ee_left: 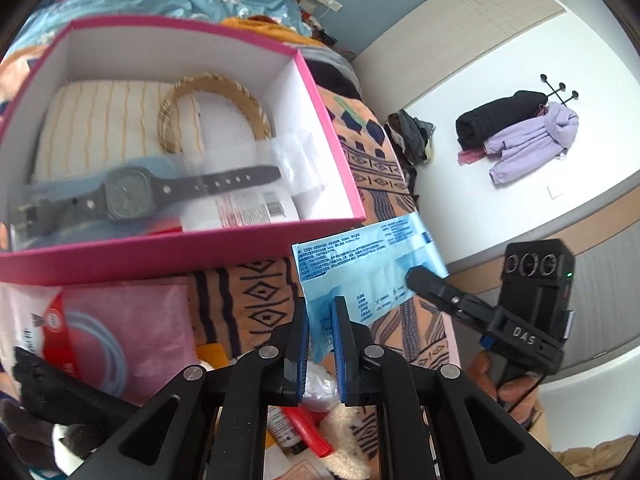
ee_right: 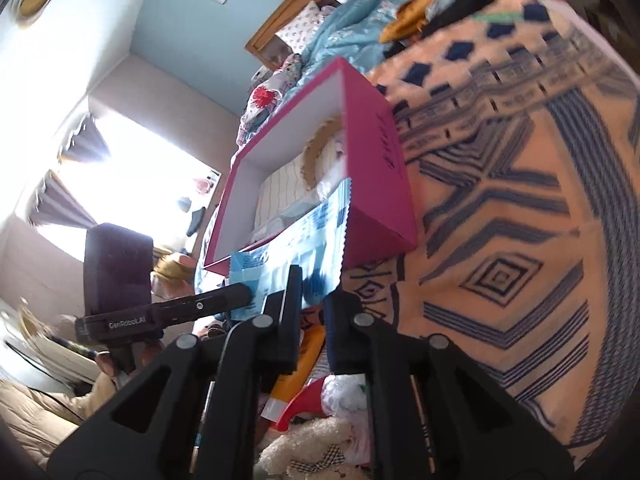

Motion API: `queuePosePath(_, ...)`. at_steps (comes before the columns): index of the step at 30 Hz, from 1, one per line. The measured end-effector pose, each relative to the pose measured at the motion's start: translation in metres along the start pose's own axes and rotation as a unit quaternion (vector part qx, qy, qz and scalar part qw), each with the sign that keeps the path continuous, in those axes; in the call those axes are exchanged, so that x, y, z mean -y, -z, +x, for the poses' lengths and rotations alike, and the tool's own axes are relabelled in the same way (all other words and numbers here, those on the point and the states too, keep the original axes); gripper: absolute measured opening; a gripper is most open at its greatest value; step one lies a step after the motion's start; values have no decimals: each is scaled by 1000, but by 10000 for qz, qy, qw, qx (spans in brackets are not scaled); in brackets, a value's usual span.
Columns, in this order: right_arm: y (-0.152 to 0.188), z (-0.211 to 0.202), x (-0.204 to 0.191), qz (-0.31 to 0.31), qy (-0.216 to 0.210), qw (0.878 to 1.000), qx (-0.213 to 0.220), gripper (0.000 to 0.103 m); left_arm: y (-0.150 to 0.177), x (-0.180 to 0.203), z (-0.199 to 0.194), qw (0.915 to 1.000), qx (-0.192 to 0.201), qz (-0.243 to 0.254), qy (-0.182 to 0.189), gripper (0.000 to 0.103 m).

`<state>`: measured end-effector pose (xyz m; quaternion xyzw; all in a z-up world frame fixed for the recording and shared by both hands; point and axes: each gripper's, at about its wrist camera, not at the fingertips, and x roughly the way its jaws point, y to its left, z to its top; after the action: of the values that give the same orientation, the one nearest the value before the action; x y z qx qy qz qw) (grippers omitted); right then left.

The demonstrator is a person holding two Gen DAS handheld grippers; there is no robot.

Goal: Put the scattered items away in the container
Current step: 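Close the right gripper on the sachet edge and lift it, then carry the sachet with the right gripper over the pink box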

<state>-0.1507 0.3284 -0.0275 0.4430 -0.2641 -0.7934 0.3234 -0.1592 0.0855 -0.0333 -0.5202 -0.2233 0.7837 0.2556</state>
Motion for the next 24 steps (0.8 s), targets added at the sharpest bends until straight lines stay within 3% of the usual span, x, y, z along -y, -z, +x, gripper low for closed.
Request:
queuePosePath(11, -26, 11, -38, -687, 148, 9975, -60, 10, -14, 1, -30, 9990, 340, 71, -298, 10)
queuePosePath(24, -53, 39, -53, -1109, 344, 9929, -263, 10, -39, -8, -35, 9969, 450, 54, -639, 10)
